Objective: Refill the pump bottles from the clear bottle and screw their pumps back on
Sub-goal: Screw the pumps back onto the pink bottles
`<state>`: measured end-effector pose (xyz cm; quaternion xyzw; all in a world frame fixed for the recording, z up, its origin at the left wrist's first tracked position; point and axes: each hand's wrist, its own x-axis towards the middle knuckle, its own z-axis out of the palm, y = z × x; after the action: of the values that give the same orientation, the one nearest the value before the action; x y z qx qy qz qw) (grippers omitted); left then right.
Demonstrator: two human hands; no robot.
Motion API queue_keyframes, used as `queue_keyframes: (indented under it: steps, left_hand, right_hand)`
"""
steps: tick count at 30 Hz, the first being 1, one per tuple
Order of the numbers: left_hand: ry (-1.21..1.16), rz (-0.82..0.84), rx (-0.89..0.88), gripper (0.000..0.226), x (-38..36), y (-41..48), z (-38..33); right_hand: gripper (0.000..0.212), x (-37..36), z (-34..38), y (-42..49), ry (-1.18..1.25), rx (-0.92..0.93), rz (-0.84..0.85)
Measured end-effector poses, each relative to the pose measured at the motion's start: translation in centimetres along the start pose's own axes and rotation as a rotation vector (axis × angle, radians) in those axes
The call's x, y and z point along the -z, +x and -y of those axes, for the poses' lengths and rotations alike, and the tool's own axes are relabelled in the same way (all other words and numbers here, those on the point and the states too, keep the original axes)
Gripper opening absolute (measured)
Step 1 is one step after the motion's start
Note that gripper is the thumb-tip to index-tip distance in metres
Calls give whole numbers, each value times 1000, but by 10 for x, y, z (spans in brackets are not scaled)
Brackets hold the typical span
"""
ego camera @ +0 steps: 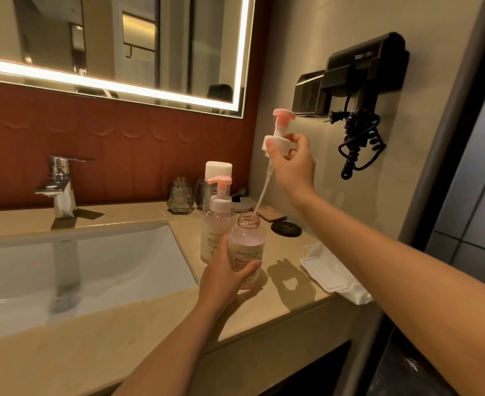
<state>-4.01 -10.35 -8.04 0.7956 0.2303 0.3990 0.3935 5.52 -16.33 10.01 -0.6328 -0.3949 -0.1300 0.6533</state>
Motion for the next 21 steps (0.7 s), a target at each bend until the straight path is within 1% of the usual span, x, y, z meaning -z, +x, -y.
queue_keyframes:
  steps: [3, 5, 9, 11, 18, 21]
  left_hand:
    - [-5, -1, -8, 82, -1, 1, 1]
    - [-12, -2, -13, 82, -1, 1, 3]
    - [-10, -8, -20, 80, -2, 3, 6]
    - [-10, -13, -14, 77, -4, 4, 8]
    - [-9, -34, -1, 77, -8, 7, 12]
    - [-7, -45, -1, 76, -10, 8, 13]
  right_hand:
    - [44, -7, -8, -11, 30, 8, -28]
    - [42, -12, -15, -19, 44, -2, -16]
    - [33, -20, -37, -44, 25, -25, 89]
    - [32, -22, -50, -57, 19, -29, 143]
    - [41, -21, -76, -81, -62, -46, 233]
    - [41, -20, -80, -89, -60, -49, 240]
